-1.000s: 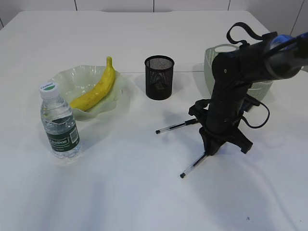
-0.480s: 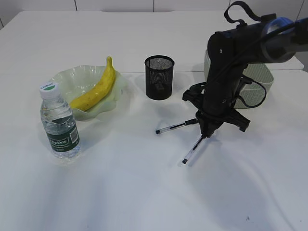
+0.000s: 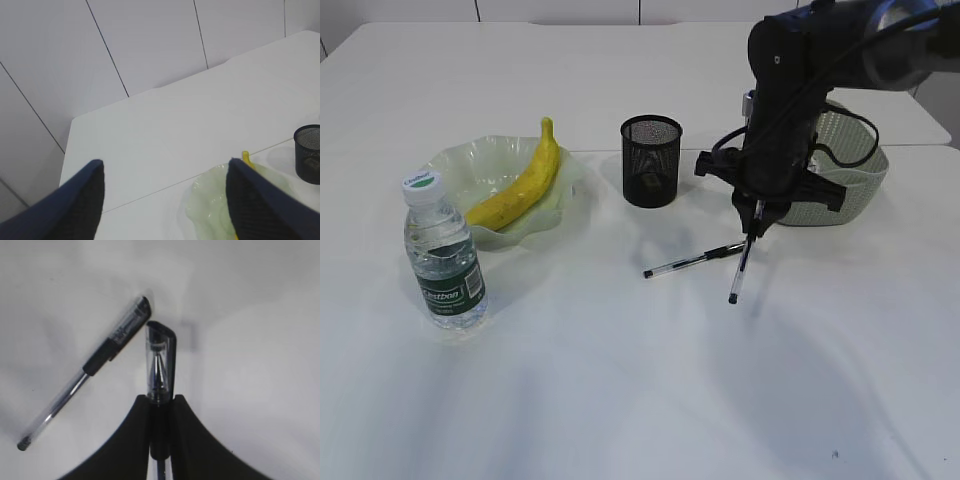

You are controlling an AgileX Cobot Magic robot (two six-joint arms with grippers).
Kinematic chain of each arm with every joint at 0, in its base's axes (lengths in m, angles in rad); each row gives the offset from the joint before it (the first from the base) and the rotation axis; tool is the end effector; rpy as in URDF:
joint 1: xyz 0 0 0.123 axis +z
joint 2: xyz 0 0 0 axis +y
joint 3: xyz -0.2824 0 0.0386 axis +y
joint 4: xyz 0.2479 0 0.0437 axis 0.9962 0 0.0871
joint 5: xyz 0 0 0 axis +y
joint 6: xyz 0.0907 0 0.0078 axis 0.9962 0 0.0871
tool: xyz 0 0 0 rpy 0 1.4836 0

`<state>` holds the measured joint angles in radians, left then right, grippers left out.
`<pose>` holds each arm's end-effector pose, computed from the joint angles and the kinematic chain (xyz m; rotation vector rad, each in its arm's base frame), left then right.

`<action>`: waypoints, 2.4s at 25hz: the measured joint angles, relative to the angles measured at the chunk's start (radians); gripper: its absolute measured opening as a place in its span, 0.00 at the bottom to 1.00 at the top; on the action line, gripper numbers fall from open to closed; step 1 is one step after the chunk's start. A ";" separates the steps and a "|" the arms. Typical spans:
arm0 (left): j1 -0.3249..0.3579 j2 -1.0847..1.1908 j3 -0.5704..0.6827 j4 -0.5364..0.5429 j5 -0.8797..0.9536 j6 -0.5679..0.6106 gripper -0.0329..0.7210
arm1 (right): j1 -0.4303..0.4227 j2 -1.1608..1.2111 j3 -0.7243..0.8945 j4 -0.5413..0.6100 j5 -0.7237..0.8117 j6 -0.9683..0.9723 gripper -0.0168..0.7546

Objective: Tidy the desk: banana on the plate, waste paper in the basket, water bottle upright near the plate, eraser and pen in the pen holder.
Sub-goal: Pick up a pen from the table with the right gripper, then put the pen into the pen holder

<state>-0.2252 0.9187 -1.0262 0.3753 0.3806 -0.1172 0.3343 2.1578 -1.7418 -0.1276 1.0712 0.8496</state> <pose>0.1880 -0.0303 0.4263 0.2952 1.7072 0.1244 0.4270 0.1376 0.1874 0.6744 2.8563 -0.0028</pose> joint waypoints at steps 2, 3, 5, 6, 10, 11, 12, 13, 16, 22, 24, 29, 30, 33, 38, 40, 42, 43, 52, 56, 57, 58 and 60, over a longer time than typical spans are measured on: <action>0.000 0.000 0.000 0.000 0.000 0.000 0.76 | 0.000 0.000 -0.034 -0.015 0.003 -0.044 0.10; 0.000 0.000 0.000 0.000 0.000 0.000 0.76 | 0.000 0.000 -0.053 -0.025 0.003 -0.057 0.10; 0.000 0.000 0.000 0.000 0.000 0.000 0.76 | 0.000 0.000 -0.087 -0.053 0.003 -0.074 0.10; 0.000 0.000 0.000 0.000 0.000 0.000 0.76 | 0.000 0.000 -0.104 -0.074 0.001 -0.078 0.10; 0.000 0.000 0.000 0.000 0.000 0.000 0.76 | 0.000 0.000 -0.161 -0.173 -0.018 -0.086 0.10; 0.000 0.000 0.000 0.000 0.000 0.000 0.76 | 0.000 0.000 -0.169 -0.201 -0.026 -0.088 0.10; 0.000 0.000 0.000 0.000 0.000 0.000 0.76 | 0.000 0.000 -0.178 -0.226 -0.036 -0.088 0.10; 0.000 0.000 0.000 0.000 0.000 0.000 0.76 | 0.000 0.000 -0.186 -0.249 -0.048 -0.088 0.10; 0.000 0.000 0.000 0.000 0.000 0.000 0.76 | 0.000 0.002 -0.197 -0.303 -0.108 -0.088 0.10; 0.000 0.000 0.000 0.000 0.000 0.000 0.75 | 0.000 0.002 -0.197 -0.431 -0.252 -0.089 0.10; 0.000 0.000 0.000 0.000 0.000 0.000 0.75 | 0.000 0.002 -0.197 -0.477 -0.310 -0.089 0.10; 0.000 0.000 0.000 0.000 0.000 0.000 0.75 | 0.000 0.004 -0.197 -0.530 -0.463 -0.089 0.10; 0.000 0.000 0.000 0.000 0.000 0.000 0.75 | 0.000 0.004 -0.197 -0.544 -0.505 -0.089 0.10; 0.000 0.000 0.000 0.000 0.000 0.000 0.74 | 0.000 0.006 -0.197 -0.598 -0.627 -0.089 0.10; 0.000 0.000 0.000 0.000 0.000 0.000 0.73 | 0.000 0.007 -0.197 -0.700 -0.802 -0.089 0.10; 0.000 0.000 0.000 0.000 0.000 0.000 0.73 | 0.000 0.007 -0.197 -0.740 -0.858 -0.089 0.10; 0.000 0.000 0.000 -0.002 0.000 0.000 0.73 | 0.000 0.007 -0.197 -0.778 -0.918 -0.089 0.10; 0.000 0.000 0.000 -0.002 0.000 0.000 0.73 | 0.000 0.007 -0.197 -0.797 -0.941 -0.089 0.10; 0.000 0.021 0.000 -0.011 0.002 0.000 0.72 | 0.000 0.087 -0.199 -0.839 -1.078 -0.078 0.10; 0.000 0.041 0.000 -0.014 0.005 0.000 0.72 | 0.000 0.112 -0.199 -0.845 -1.155 -0.075 0.10; 0.000 0.047 0.000 -0.014 0.005 0.000 0.72 | 0.000 0.118 -0.199 -0.847 -1.163 -0.075 0.10; 0.000 0.050 0.000 -0.014 0.005 0.000 0.71 | 0.000 0.123 -0.199 -0.849 -1.170 -0.075 0.10; 0.000 0.056 0.000 -0.014 0.005 0.000 0.71 | 0.000 0.134 -0.199 -0.849 -1.176 -0.073 0.10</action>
<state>-0.2252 0.9751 -1.0262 0.3618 0.3860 -0.1172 0.3339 2.2919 -1.9405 -0.9763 -0.1046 0.7766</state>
